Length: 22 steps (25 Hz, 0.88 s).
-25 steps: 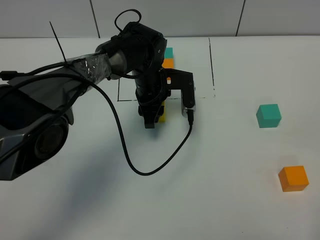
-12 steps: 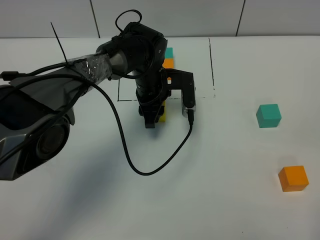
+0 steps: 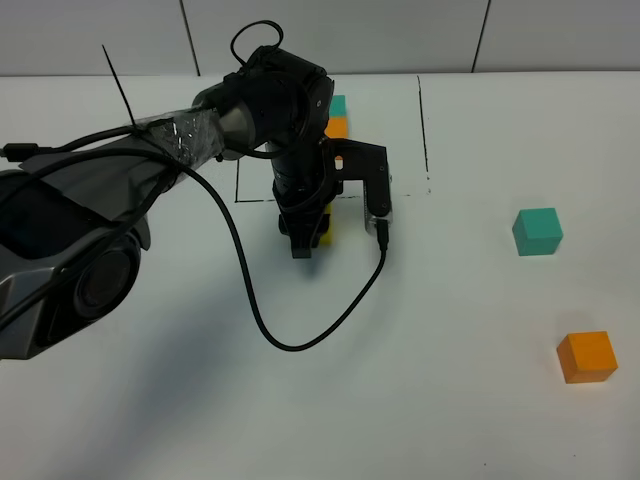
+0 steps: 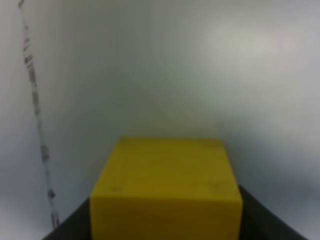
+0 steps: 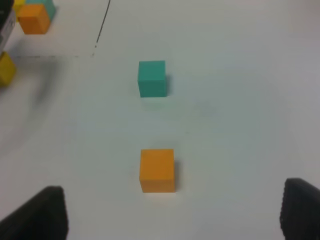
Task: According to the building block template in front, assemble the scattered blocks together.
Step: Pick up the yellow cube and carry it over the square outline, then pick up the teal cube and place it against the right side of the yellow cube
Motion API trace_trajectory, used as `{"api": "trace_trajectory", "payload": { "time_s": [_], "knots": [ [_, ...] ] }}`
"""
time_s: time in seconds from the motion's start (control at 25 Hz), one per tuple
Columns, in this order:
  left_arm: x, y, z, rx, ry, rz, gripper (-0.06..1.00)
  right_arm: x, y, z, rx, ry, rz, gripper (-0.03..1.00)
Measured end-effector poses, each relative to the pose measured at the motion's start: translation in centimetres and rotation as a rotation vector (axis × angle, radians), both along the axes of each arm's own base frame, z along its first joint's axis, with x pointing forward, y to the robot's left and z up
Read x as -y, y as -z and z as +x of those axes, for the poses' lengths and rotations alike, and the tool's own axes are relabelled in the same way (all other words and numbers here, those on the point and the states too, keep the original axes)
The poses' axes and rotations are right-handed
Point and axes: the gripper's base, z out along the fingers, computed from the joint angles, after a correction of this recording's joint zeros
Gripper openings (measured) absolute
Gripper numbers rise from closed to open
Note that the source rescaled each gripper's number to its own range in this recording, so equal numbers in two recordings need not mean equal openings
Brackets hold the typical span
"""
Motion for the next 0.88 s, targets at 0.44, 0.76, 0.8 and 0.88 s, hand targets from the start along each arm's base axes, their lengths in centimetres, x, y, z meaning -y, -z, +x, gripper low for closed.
{"api": "trace_trajectory", "payload": {
  "time_s": [0.44,0.76,0.8,0.88],
  "knots": [
    [-0.1,-3.9,-0.3,0.040,-0.019,-0.037,0.93,0.0,0.0,0.0,0.000,0.000,0.000,0.72],
    [-3.1,-10.5,0.1,0.129,-0.251,-0.129,0.93,0.0,0.0,0.0,0.000,0.000,0.000,0.72],
    [-4.0,-11.1,0.4,0.138,-0.289,-0.138,0.93,0.0,0.0,0.0,0.000,0.000,0.000,0.72],
    [-5.9,-12.1,0.7,0.153,-0.358,-0.152,0.93,0.0,0.0,0.0,0.000,0.000,0.000,0.72]
  ]
}}
